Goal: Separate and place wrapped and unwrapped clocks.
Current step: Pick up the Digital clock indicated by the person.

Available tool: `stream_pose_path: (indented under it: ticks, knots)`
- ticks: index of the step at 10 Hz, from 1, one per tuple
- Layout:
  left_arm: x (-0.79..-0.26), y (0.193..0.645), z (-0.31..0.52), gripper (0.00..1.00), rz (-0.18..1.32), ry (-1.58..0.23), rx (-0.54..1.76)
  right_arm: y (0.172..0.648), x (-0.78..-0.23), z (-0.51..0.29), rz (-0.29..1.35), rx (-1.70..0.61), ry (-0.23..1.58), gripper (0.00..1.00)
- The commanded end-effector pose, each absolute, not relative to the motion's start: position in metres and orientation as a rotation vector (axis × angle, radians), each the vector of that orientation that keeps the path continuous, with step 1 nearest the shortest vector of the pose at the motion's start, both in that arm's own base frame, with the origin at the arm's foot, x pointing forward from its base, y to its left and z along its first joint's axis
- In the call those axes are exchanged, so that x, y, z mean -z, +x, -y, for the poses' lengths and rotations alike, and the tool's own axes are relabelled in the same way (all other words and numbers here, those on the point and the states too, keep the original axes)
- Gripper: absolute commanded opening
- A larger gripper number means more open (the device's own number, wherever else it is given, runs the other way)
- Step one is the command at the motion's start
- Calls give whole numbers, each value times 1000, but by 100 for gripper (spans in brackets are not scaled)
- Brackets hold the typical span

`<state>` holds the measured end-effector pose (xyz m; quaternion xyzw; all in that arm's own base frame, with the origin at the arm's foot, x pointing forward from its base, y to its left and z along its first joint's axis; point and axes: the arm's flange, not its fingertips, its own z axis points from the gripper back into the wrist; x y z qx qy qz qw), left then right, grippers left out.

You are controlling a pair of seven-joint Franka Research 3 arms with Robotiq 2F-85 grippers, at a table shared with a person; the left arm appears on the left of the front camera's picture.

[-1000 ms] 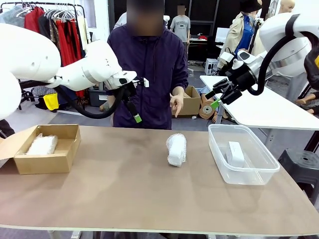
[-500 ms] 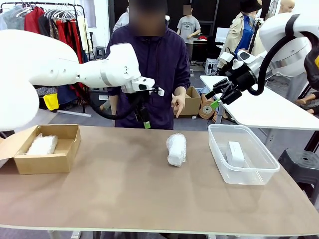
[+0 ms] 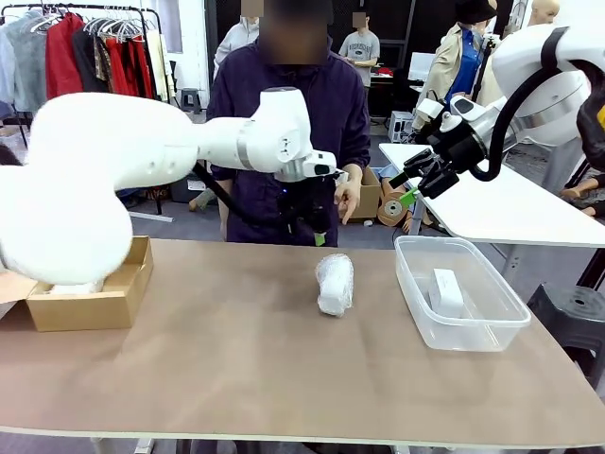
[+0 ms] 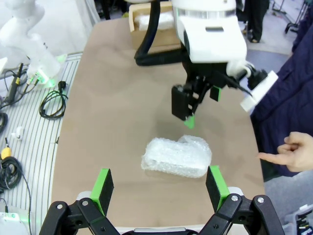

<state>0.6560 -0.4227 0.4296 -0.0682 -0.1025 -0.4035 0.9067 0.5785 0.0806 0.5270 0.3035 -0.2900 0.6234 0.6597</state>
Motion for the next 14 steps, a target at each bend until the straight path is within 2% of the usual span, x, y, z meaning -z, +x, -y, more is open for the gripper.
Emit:
stream_pose_path:
  ticks: [1,4,5,6,9,10,14]
  knots:
    - [-427,676,454,100,216,-94,727,577,-529,-80,655,-1414,681,100]
    - [-414,671,477,100,209,-220,713,577,-529,-80,655,-1414,681,100]
    - [-420,673,463,100,295,-172,820,577,-529,-80,655,-1414,681,100]
    - [-400,650,468,100,208,-164,709,577,-529,-80,655,-1414,681,100]
    - [-402,654,468,100,230,-172,737,577,-529,-80,655,-1414,681,100]
    - [-398,655,471,100,188,-150,627,577,-529,-80,655,-1414,681,100]
    - [-402,646,483,100,173,-159,458,577,-529,-80,655,-1414,681,100]
